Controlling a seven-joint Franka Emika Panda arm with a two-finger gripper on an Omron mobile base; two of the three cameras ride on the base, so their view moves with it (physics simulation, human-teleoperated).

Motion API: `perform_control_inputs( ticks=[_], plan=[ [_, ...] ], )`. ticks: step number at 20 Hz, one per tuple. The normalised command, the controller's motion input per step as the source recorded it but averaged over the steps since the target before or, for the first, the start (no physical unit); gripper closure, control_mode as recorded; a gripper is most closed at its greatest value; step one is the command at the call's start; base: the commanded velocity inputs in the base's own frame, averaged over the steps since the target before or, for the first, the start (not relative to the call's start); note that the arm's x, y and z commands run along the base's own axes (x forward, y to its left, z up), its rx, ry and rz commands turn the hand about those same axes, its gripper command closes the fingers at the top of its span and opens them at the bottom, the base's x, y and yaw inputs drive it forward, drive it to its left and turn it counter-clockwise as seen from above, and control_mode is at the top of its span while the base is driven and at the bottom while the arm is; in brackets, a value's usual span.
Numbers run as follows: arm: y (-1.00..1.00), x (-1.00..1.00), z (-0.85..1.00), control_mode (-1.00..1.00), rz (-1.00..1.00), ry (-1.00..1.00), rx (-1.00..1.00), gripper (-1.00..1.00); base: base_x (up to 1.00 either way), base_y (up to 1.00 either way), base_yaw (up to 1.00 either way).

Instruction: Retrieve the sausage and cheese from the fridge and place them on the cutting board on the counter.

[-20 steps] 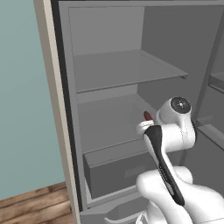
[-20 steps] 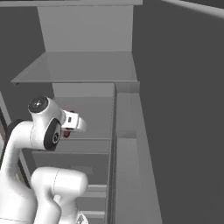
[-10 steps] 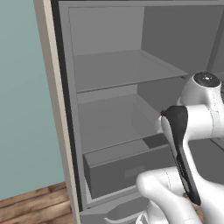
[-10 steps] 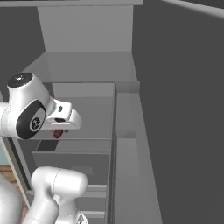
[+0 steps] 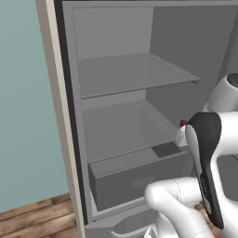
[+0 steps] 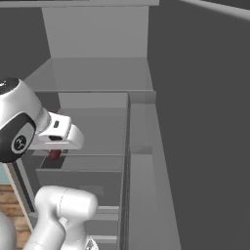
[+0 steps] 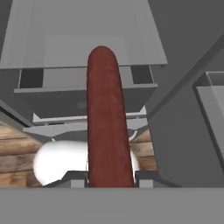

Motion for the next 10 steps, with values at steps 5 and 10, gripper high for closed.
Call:
perform_control_inputs(
  ticks=[5,10],
  plan=[
    [0.0,-0.23,0.26,-1.0,0.0,-0.05,0.0,1.0,0.0,0.0,0.0],
    [-0.01,-0.36,0.4,-1.0,0.0,-0.01,0.0,1.0,0.0,0.0,0.0]
  ],
)
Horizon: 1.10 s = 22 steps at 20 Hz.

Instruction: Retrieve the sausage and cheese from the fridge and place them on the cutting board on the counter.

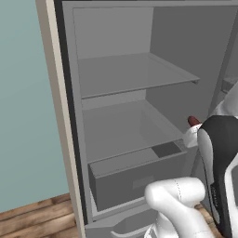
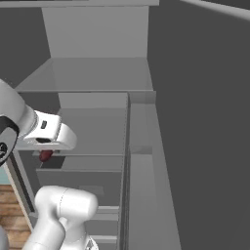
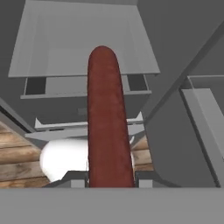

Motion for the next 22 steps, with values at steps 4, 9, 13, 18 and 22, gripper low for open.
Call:
perform_control_inputs(
  ticks=[4,9,13,18,22],
  plan=[
    [0.0,-0.32,0.39,-1.0,0.0,0.0,0.0,1.0,0.0,0.0,0.0],
    [0.0,-0.25,0.13,1.0,0.0,0.0,0.0,1.0,-0.05,0.0,0.0],
    [0.0,0.0,0.0,1.0,0.0,0.0,0.0,1.0,-0.29,0.0,0.0],
    [0.0,0.0,0.0,1.0,0.0,0.0,0.0,1.0,-0.6,0.01,-0.03],
    [0.0,0.0,0.0,1.0,0.0,0.0,0.0,1.0,-0.52,0.17,-0.05]
  ],
)
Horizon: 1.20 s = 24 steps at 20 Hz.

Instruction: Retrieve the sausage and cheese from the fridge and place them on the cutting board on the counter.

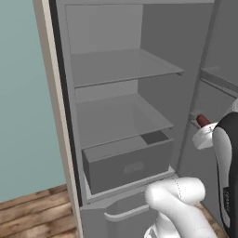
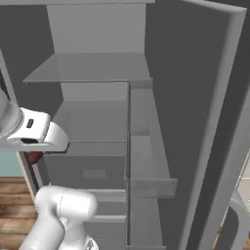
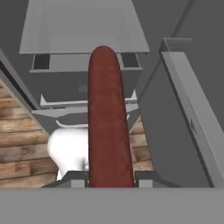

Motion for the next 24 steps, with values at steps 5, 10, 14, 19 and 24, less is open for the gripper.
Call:
perform_control_inputs(
  ticks=[5,10,14,19,24],
  plan=[
    [0.0,0.0,0.0,1.0,0.0,0.0,0.0,1.0,-0.78,0.18,-0.07],
    [0.0,0.0,0.0,1.0,0.0,0.0,0.0,1.0,-0.98,0.32,-0.13],
    [0.0,0.0,0.0,1.0,0.0,0.0,0.0,1.0,-1.0,0.28,-0.27],
    [0.0,0.0,0.0,1.0,0.0,0.0,0.0,1.0,-0.92,0.27,-0.47],
    [0.0,0.0,0.0,1.0,0.0,0.0,0.0,1.0,-0.75,0.06,-0.66]
  ],
)
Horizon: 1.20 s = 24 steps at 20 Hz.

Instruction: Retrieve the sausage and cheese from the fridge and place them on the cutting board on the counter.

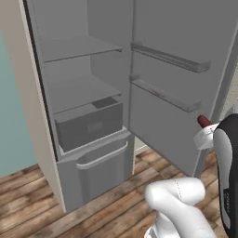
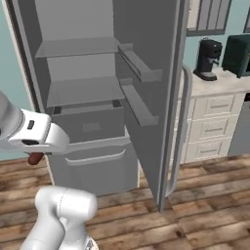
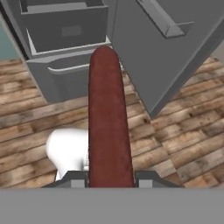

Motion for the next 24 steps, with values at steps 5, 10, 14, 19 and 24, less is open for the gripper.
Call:
perform_control_inputs(
  ticks=[5,10,14,19,24],
  plan=[
    [0.0,0.0,0.0,1.0,0.0,0.0,0.0,1.0,-0.83,-0.01,-0.72],
    [0.0,0.0,0.0,1.0,0.0,0.0,0.0,1.0,-0.83,-0.13,-0.69],
    [0.0,0.0,0.0,1.0,0.0,0.0,0.0,1.0,-0.96,-0.06,-0.66],
    [0.0,0.0,0.0,1.0,0.0,0.0,0.0,1.0,-0.99,0.0,-0.65],
    [0.0,0.0,0.0,1.0,0.0,0.0,0.0,1.0,-1.0,0.0,-0.67]
  ],
)
